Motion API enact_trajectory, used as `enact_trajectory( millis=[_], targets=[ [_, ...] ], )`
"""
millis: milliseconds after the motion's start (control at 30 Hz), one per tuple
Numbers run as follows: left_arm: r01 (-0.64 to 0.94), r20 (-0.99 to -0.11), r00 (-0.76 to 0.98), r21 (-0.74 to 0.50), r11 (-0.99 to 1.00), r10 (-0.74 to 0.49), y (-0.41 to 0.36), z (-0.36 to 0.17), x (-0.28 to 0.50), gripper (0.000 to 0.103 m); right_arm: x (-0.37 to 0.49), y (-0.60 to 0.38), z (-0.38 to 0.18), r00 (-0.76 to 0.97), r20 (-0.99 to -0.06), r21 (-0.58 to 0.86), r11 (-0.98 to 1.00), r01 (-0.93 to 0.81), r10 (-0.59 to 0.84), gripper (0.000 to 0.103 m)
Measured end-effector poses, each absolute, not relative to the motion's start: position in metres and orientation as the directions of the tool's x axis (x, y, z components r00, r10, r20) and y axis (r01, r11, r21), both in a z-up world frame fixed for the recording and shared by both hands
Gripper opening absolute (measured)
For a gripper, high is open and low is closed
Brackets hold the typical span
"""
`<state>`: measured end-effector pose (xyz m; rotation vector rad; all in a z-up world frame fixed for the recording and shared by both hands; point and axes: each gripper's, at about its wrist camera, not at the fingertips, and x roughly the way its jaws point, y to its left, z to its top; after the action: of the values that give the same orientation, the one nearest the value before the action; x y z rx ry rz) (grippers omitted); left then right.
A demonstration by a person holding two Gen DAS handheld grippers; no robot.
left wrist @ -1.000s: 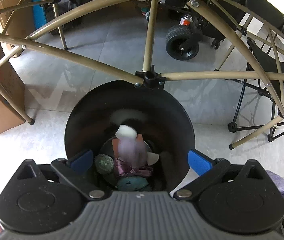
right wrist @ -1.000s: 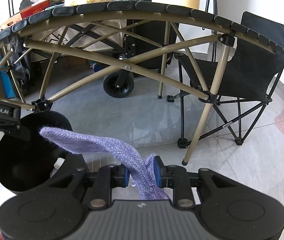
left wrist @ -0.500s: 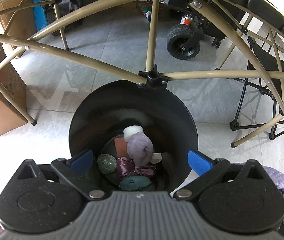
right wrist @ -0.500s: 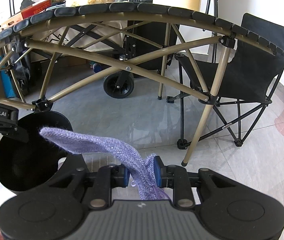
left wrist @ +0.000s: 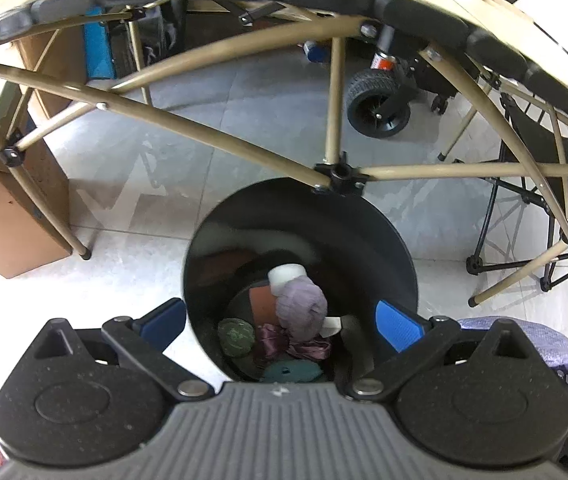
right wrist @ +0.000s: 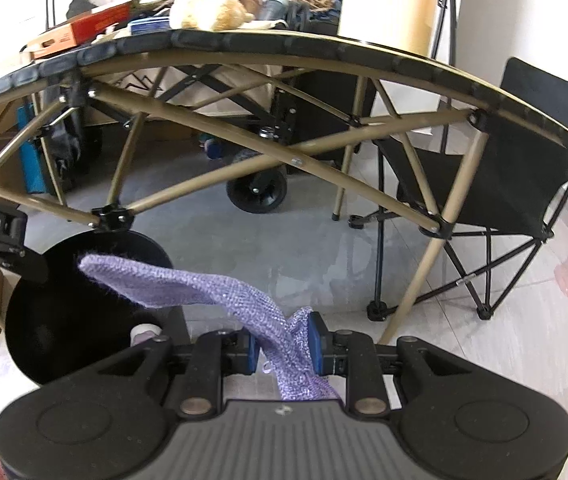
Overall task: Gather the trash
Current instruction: 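Move the right tool over the black bin and release the purple scarf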
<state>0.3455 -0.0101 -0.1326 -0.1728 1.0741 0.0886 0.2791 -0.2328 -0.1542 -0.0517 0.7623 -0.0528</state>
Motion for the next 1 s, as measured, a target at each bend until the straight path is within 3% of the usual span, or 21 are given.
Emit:
enact_trajectory(
  millis=[1000],
  targets=[
    [-0.32,-0.866,0.497,-0.118,0.94,0.06,0.111,-0.12,0.304,0.103,0.304,-0.111,-0.143,0.735,-0.676,-0.113,0.977,-0.18,0.057,0.024]
  ],
)
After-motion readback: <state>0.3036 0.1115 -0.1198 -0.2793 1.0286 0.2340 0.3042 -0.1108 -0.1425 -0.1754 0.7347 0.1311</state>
